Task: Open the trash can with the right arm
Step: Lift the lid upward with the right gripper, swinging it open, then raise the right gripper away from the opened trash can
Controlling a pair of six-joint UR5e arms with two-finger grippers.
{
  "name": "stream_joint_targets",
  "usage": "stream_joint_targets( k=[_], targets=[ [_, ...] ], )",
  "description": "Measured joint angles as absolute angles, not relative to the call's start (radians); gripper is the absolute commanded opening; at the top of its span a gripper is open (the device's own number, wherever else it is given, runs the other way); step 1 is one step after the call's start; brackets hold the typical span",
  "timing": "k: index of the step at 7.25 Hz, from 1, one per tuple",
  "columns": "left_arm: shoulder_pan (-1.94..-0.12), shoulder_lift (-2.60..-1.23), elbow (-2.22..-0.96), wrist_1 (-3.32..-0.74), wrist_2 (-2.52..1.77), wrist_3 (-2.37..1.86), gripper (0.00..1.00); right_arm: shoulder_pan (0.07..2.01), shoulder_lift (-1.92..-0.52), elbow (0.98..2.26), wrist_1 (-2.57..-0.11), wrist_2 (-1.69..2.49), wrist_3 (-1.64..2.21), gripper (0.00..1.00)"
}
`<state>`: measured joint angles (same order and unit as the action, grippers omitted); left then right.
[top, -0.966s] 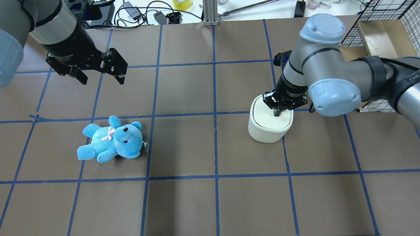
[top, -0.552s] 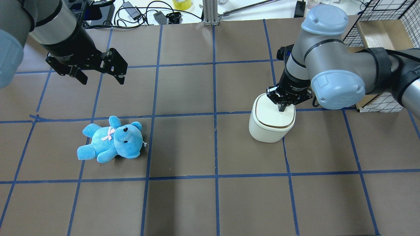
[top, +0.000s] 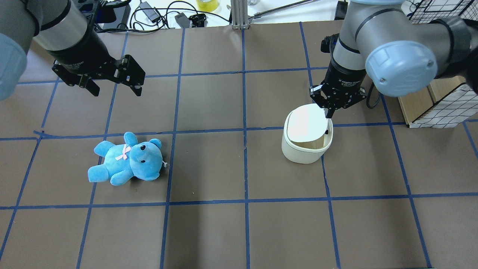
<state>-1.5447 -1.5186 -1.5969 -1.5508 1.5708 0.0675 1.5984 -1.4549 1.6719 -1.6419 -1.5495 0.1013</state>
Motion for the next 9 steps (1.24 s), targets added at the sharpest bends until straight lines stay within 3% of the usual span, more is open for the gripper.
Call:
stream_joint_targets(
  k=[1, 2, 3, 5, 6, 9],
  targets=[
    [-1.545, -1.519, -1.597, -1.551, 1.571, 0.068, 1.0, 1.598, -1.459, 1.613, -1.56, -1.559, 0.101, 0.0],
    [-1.545, -1.519, -1.597, -1.551, 1.571, 0.068, 1.0, 1.597, -1.461, 1.558, -1.492, -1.564, 0.101, 0.14],
    [-1.545, -1.519, -1.597, -1.551, 1.571, 0.068, 1.0, 1.597, -1.462, 1.517, -1.45, -1.565, 0.1, 0.35],
    [-1.545, -1.519, -1.597, -1.551, 1.571, 0.067, 1.0, 1.596, -1.472, 1.477, -1.424, -1.571, 0.089, 0.94],
    [-1.544, -1.519, -1.597, -1.551, 1.571, 0.067, 1.0, 1.596, -1.485, 1.469, -1.422, -1.579, 0.08, 1.0],
    [-1.544, -1.519, -1.597, -1.551, 1.57, 0.067, 1.0, 1.59, -1.495, 1.464, -1.429, -1.584, 0.037, 1.0]
  ],
)
